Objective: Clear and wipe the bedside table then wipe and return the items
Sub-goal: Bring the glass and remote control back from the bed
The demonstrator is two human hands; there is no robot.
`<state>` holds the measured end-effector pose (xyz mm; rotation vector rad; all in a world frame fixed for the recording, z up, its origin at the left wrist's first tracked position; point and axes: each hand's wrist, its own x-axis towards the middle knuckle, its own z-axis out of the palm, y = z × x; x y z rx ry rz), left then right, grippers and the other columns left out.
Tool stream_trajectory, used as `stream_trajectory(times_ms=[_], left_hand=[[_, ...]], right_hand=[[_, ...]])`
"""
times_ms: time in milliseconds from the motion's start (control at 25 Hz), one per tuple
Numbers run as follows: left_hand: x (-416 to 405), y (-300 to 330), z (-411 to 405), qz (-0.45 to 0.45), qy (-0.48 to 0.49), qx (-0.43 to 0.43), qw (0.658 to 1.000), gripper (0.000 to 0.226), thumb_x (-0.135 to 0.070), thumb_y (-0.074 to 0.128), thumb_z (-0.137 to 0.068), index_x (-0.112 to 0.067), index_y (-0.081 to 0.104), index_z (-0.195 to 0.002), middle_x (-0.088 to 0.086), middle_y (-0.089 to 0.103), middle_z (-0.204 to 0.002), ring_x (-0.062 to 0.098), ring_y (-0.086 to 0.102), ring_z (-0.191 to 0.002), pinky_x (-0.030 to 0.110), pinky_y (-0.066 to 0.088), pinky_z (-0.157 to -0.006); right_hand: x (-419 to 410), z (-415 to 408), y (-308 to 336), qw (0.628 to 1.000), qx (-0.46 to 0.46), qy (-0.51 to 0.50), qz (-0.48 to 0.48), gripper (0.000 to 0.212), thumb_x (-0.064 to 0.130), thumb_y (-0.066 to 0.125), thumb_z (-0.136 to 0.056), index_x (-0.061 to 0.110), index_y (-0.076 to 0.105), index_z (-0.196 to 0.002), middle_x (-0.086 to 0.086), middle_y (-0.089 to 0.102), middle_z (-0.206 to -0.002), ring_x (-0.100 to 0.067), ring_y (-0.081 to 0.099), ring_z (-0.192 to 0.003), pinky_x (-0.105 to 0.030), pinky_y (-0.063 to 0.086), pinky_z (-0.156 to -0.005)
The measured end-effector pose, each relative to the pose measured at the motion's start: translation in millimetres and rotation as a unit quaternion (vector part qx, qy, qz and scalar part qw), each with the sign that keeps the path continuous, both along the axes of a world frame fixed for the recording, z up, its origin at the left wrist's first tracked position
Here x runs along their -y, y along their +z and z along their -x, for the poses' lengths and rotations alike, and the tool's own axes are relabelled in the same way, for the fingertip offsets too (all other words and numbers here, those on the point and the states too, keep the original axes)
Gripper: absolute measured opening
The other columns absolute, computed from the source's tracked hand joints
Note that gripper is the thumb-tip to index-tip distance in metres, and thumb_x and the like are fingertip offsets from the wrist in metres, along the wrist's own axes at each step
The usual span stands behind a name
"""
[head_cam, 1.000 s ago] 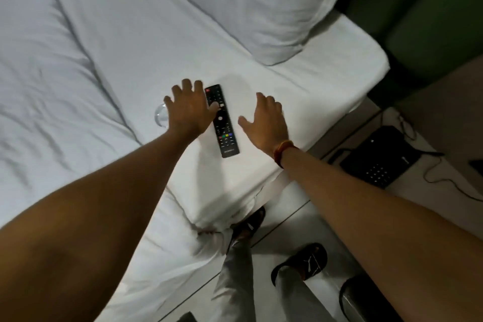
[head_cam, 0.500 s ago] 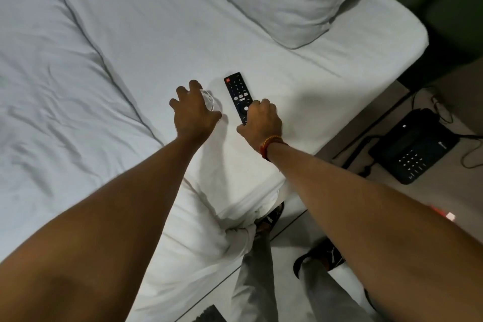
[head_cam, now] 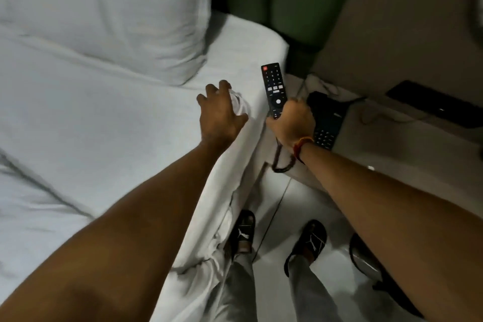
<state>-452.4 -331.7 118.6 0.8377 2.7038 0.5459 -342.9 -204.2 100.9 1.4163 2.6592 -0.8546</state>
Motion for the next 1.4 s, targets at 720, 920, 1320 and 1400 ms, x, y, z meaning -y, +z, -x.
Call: stream_trajectory(times_ms=[720, 920, 1320, 1400], left_hand=[[-336.0, -155.5, -312.1, 0.083, -0.285, 0.065, 0.953, 0.082, -0.032, 0.082, -0.081, -0.011, 0.037, -0.146, 0.019, 0.040, -0.146, 0.039, 0.039, -0.133, 0.045, 0.043, -0.107], [-364.5, -185.3, -323.6, 0.111, -0.284, 0.056, 0.951, 0.085, -0.032, 0.085, -0.078, -0.011, 0.038, -0.146, 0.018, 0.039, -0.147, 0.038, 0.038, -0.136, 0.046, 0.046, -0.106], [-354.6, -189.3, -321.5, 0.143, -0.320, 0.053, 0.935, 0.112, -0.044, 0.088, -0.070, -0.014, 0.022, -0.156, 0.017, 0.032, -0.154, 0.038, 0.036, -0.141, 0.054, 0.048, -0.106], [-338.2, -182.4, -303.1, 0.139, -0.330, 0.036, 0.933, 0.116, -0.045, 0.089, -0.068, -0.014, 0.022, -0.156, 0.016, 0.035, -0.153, 0.037, 0.038, -0.140, 0.054, 0.045, -0.107]], right_hand=[[-236.2, -379.9, -146.6, 0.942, 0.140, -0.296, 0.078, 0.041, 0.039, 0.077, -0.082, 0.006, 0.072, -0.107, -0.016, 0.067, -0.110, -0.036, 0.065, -0.104, -0.037, 0.054, -0.077], [-257.9, -383.8, -180.5, 0.941, 0.135, -0.302, 0.076, 0.044, 0.039, 0.074, -0.085, 0.006, 0.069, -0.114, -0.017, 0.064, -0.116, -0.036, 0.063, -0.108, -0.039, 0.055, -0.084], [-252.5, -385.0, -198.2, 0.938, 0.178, -0.295, 0.041, 0.078, 0.052, 0.074, -0.079, 0.002, 0.047, -0.133, -0.019, 0.050, -0.135, -0.037, 0.053, -0.122, -0.048, 0.051, -0.096], [-237.2, -378.4, -188.2, 0.948, 0.183, -0.261, -0.017, 0.077, 0.053, 0.072, -0.079, 0.003, 0.049, -0.131, -0.019, 0.048, -0.135, -0.038, 0.050, -0.121, -0.048, 0.049, -0.094]])
